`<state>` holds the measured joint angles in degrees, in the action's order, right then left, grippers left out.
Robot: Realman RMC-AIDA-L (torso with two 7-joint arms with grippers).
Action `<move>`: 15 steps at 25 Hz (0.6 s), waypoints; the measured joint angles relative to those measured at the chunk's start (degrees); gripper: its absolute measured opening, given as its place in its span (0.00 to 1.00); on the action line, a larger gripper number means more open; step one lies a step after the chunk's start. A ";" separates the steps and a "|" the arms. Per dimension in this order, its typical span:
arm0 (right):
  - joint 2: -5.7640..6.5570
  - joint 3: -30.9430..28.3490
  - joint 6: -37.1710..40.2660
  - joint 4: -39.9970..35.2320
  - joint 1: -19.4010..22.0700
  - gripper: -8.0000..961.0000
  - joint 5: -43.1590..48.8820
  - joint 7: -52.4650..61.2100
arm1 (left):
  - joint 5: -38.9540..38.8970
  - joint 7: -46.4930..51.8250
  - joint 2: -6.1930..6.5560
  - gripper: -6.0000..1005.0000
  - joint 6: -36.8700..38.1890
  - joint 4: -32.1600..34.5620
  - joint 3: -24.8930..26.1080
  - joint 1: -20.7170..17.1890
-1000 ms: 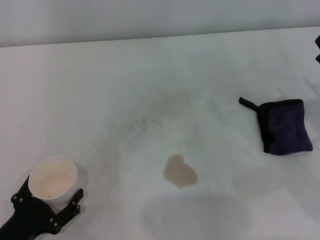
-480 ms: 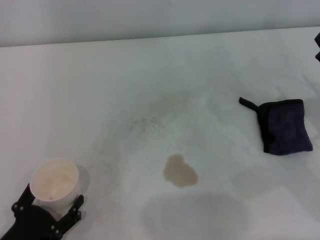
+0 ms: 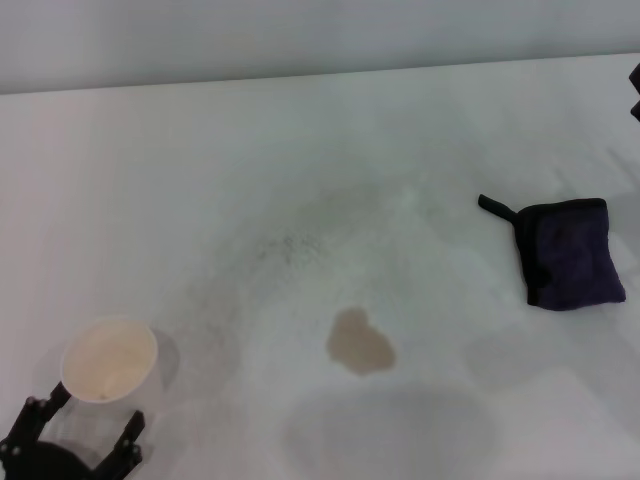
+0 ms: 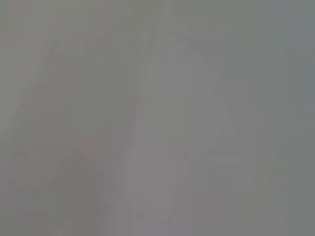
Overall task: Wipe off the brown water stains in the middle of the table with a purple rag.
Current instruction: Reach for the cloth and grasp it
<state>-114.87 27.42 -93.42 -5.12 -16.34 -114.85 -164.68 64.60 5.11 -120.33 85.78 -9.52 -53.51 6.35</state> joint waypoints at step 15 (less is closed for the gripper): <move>-0.06 -2.27 -0.28 0.74 -0.01 0.88 -0.78 1.93 | -12.17 -0.35 0.33 0.89 6.35 -0.76 -0.27 -5.36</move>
<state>-114.94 25.15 -93.70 -4.38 -16.35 -115.63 -162.75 52.43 4.76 -120.00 92.13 -10.28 -53.78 0.99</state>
